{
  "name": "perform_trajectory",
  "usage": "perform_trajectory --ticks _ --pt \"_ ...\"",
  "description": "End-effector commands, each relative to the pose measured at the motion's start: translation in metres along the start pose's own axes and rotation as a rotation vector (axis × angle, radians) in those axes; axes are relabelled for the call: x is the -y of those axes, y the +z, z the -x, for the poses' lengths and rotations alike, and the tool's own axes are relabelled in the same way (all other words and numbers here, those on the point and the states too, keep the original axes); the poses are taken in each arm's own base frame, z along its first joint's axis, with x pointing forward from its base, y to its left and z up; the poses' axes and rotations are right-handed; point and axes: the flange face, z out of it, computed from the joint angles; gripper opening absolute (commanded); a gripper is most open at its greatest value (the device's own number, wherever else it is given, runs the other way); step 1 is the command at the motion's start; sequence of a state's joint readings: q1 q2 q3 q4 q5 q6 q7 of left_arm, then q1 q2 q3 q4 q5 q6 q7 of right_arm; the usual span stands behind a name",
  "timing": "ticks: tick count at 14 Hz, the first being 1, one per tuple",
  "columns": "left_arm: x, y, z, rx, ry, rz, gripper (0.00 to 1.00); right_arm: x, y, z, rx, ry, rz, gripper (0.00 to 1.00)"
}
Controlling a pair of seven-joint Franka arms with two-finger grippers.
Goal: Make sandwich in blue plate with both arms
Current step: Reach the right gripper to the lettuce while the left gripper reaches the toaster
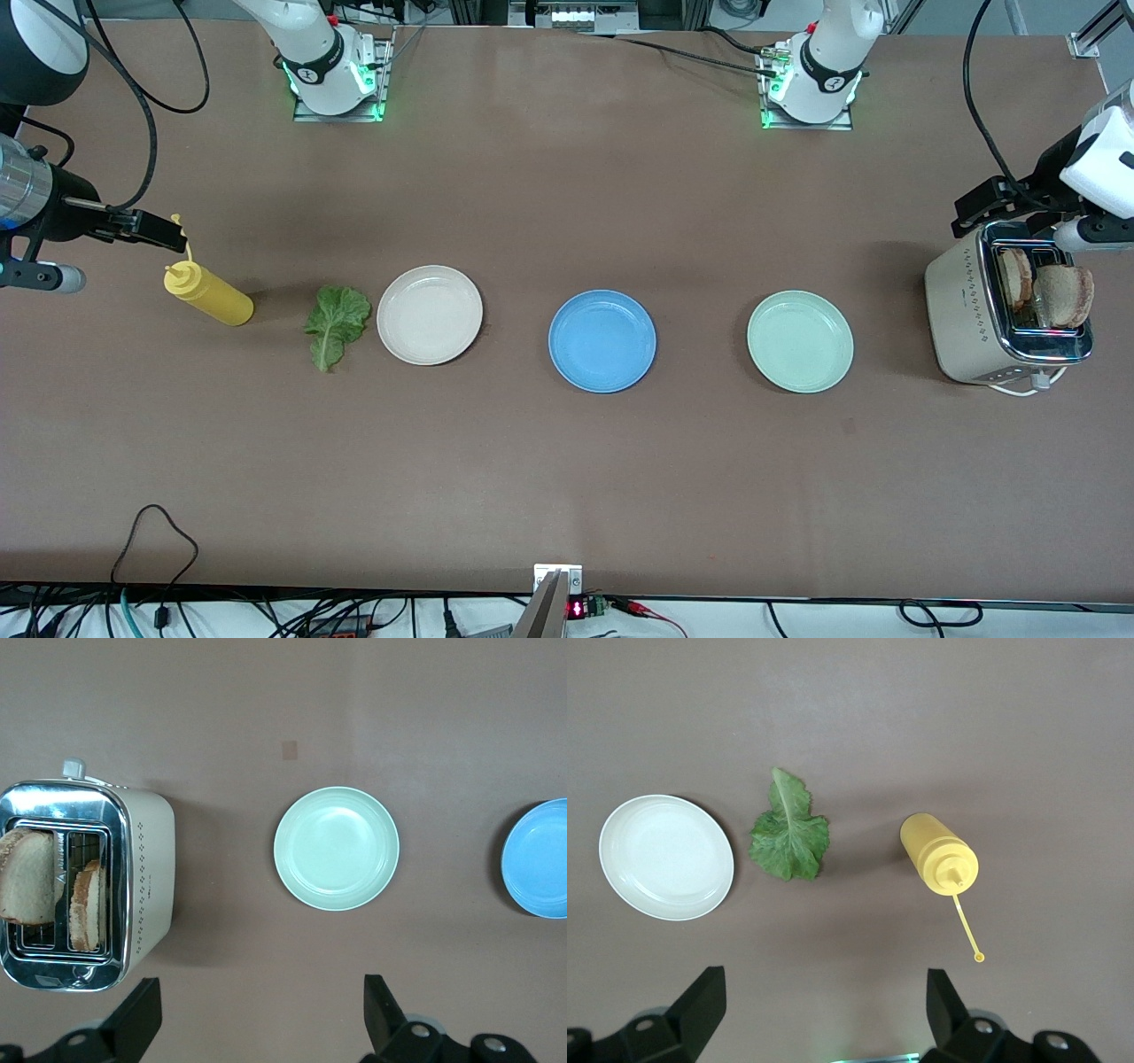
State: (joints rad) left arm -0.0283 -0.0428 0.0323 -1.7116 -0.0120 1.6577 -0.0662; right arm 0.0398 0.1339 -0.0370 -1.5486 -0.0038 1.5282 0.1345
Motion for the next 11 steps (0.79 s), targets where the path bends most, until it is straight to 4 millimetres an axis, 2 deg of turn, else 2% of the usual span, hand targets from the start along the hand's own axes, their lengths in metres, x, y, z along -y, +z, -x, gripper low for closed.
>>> perform_trajectory --ticks 1,4,5,6,7,9,11 --pt "0.002 -0.003 0.009 0.002 0.004 0.009 1.0 -0.004 0.0 0.007 -0.005 0.001 -0.002 1.0" --pt "0.008 0.0 0.003 0.0 0.004 0.009 1.0 -0.01 0.001 0.006 -0.002 0.012 -0.003 1.0" --pt "0.022 0.012 -0.006 0.018 -0.017 0.008 1.0 -0.011 0.001 0.006 0.001 0.014 -0.002 1.0" --pt "0.047 0.024 -0.014 0.031 -0.061 0.006 1.0 -0.011 0.004 0.004 0.004 0.015 -0.002 1.0" --pt "0.062 0.039 -0.022 0.039 -0.086 0.005 1.0 -0.01 0.013 -0.002 0.018 0.012 0.0 1.0" --pt "0.091 0.064 -0.033 0.066 -0.009 -0.045 1.0 -0.006 0.046 -0.019 0.08 0.007 0.005 1.0" --pt "0.137 0.094 -0.042 0.091 0.036 -0.038 1.0 -0.004 0.05 -0.023 0.082 -0.016 0.008 1.0"
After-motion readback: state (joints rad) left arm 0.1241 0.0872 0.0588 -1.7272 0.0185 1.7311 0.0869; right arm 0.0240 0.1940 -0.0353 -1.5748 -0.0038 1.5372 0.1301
